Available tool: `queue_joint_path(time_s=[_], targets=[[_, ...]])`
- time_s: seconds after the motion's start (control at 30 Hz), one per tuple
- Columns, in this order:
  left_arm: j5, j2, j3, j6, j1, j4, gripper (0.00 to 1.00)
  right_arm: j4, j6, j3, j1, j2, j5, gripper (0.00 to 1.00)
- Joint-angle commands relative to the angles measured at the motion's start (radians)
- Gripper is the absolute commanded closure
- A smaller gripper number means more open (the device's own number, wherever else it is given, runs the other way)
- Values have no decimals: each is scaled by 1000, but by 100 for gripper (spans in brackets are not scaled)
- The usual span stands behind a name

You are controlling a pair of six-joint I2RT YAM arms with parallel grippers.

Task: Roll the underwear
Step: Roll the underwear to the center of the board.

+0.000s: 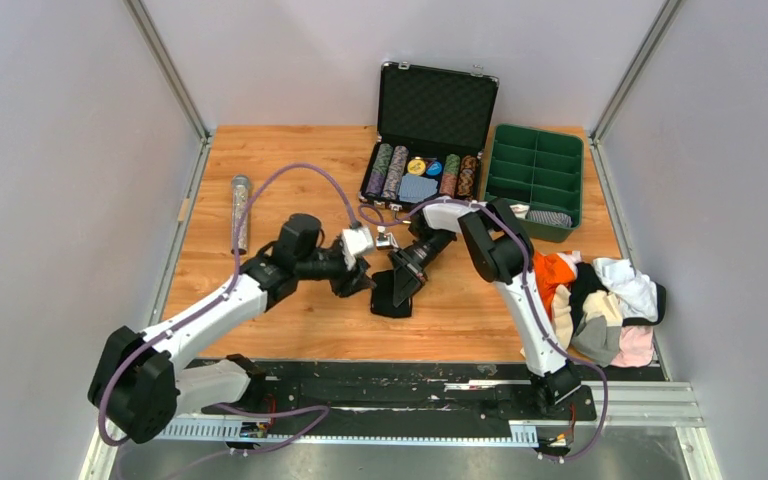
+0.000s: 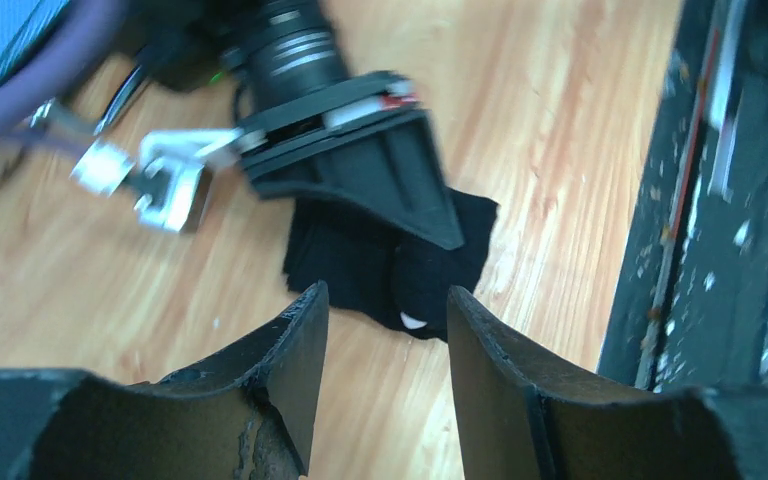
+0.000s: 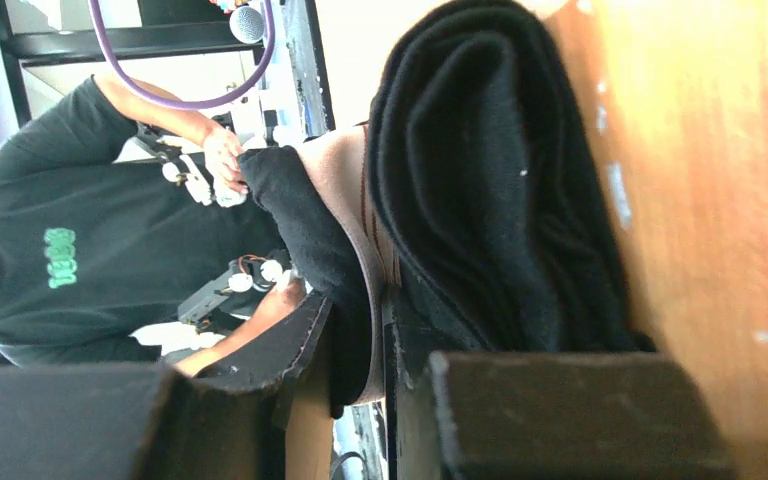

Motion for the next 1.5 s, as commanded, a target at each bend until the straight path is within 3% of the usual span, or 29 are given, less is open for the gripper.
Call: queue_joint_path(time_s=[0.0,0.1,0.2,0.5,0.73,0.97,1.13,1.2,1.3,1.33,1.37,1.4,1.47], targets=[[34,-15,-94,578,-132,77,45,81,69,-35,-10,125,138,97],[36,-18,-238,842,-184,275,41,95,106,-24,-10,145,153,97],[42,21,-267,955,-205,333,40,98,129,-13,-10,160,159,96],[50,138,-287,1053,-251,377,41,103,147,-7,-10,171,160,96],[56,207,-271,1211,-259,243,46,102,156,-1,-10,180,159,96],[-69,382,-155,1409,-309,-8,63,100,161,-2,-10,186,147,92],[-136,487,-57,1369,-328,-91,92,117,160,-25,-9,167,141,85],[-140,507,-26,1356,-329,-110,100,127,156,-37,-9,145,148,77],[-121,514,11,1345,-329,-160,100,147,151,-48,-11,65,187,54],[-115,514,28,1341,-329,-174,100,145,152,-40,-13,23,201,42],[-101,515,38,1339,-329,-208,100,137,151,-25,-17,-17,217,12],[-95,516,54,1331,-329,-222,100,125,148,-3,-21,-63,233,1],[-78,517,74,1320,-329,-254,100,112,146,53,-37,-163,274,0]])
